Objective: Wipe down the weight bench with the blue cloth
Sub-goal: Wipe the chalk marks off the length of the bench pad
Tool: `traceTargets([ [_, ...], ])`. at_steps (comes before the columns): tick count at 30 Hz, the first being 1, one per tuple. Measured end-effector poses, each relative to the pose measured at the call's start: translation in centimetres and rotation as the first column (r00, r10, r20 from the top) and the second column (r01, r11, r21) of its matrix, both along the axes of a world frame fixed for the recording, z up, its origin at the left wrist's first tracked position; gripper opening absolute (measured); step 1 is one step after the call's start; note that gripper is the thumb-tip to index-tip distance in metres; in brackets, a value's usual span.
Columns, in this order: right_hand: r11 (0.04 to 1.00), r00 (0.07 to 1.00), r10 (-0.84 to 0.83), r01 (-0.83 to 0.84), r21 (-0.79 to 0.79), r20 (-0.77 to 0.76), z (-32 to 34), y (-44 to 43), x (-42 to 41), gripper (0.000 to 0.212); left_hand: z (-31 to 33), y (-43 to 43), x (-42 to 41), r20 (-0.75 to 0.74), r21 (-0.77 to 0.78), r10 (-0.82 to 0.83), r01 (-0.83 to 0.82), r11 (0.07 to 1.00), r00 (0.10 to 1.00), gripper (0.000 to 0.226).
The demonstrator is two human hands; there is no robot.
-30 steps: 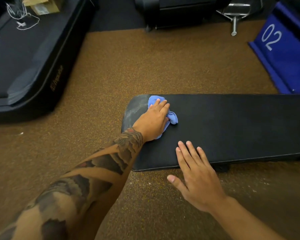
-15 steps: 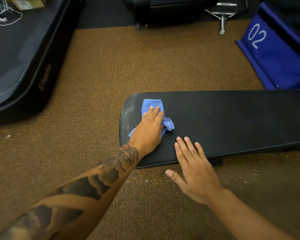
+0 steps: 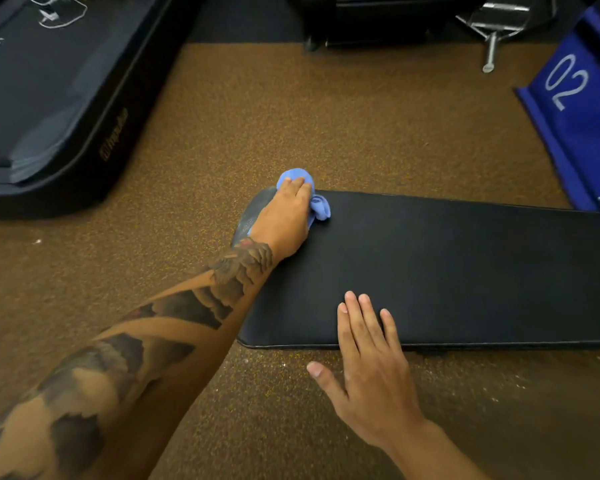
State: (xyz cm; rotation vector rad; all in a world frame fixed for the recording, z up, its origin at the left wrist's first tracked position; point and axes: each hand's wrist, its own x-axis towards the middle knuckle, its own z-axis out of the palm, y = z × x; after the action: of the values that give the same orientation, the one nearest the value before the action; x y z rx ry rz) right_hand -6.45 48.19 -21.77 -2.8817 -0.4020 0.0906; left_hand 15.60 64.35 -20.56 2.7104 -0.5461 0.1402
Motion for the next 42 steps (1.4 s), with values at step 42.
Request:
traceTargets([
  [42,0.999,1.0,-0.022,0.022,-0.035,0.0,0.0,0.4,-0.1,0.083,0.3,2.9,-7.8,-0.116,-0.127,0.066,-0.081,0.989,0.991,0.052],
])
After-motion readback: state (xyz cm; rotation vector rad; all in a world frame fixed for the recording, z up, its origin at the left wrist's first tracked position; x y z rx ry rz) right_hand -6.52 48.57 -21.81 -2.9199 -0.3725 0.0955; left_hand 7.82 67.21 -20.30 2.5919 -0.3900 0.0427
